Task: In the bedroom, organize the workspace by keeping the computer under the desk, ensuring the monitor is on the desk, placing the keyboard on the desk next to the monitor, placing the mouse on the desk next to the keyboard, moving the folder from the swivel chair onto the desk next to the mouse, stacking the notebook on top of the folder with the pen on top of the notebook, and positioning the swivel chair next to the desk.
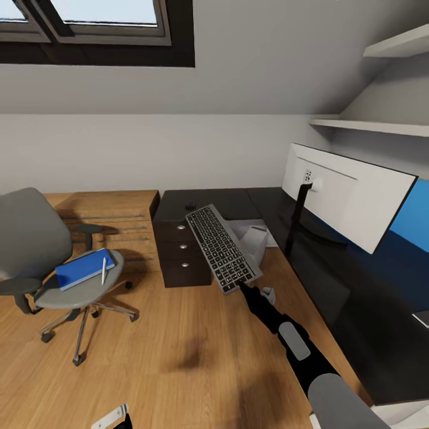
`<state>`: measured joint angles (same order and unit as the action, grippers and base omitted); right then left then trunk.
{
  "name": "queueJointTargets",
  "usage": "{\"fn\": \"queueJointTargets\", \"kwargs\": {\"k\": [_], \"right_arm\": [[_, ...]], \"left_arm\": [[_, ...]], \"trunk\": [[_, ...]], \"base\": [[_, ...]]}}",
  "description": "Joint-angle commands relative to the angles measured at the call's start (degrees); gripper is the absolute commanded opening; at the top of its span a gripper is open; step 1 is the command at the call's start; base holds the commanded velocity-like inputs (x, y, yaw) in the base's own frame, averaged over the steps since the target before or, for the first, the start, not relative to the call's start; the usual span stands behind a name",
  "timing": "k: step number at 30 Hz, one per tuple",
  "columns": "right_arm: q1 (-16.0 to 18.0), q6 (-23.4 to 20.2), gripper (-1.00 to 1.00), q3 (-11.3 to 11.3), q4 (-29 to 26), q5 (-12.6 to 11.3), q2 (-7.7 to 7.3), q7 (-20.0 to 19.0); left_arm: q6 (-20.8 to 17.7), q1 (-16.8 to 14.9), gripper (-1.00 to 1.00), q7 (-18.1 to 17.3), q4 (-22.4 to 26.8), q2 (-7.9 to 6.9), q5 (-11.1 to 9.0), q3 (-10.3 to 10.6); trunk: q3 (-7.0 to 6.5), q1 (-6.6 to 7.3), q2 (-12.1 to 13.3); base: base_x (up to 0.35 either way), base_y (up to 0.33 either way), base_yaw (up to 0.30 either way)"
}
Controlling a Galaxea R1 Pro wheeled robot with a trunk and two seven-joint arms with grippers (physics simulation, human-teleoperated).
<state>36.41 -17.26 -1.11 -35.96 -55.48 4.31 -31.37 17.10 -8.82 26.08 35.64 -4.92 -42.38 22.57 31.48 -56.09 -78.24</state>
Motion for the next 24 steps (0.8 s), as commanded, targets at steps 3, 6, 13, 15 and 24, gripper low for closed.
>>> {"fn": "queueJointTargets", "kwargs": {"k": [3,6,13,15,24], "right_arm": [[0.02,-0.51,-1.00,-0.18,0.02,-0.65,0.16,0.00],[0.03,-0.50,-1.00,-0.84,0.02,-1.39,0.22,0.72],[0.06,-0.51,-1.00,-3.78,-0.01,-10.81,0.20,9.16],[0.06,-0.59,-1.00,-3.97,-0.04,-13.83,0.19,10.39],[0.06,-0.70,-1.00,-4.26,0.00,-18.05,-0.23,11.30]], "left_arm": [[0.30,-0.05,1.00,0.32,0.04,-0.09,-0.64,0.46],[0.25,-0.05,1.00,0.25,0.04,-0.09,-0.67,0.46],[0.20,-0.05,1.00,0.21,-0.02,-0.09,-0.73,0.45],[0.21,-0.05,1.00,0.20,-0.03,-0.09,-0.75,0.45],[0.22,-0.05,1.00,0.36,-0.10,-0.08,-0.88,0.39]], "trunk": [[-0.49,0.67,1.19],[-1.03,1.33,2.39],[-2.28,2.86,5.20],[-2.28,2.86,5.20],[-2.28,2.86,5.20]], "base": [[0.000,0.000,0.000],[0.019,0.000,0.000],[0.076,0.000,0.000],[0.088,0.000,0.000],[0.021,0.000,0.000]]}}
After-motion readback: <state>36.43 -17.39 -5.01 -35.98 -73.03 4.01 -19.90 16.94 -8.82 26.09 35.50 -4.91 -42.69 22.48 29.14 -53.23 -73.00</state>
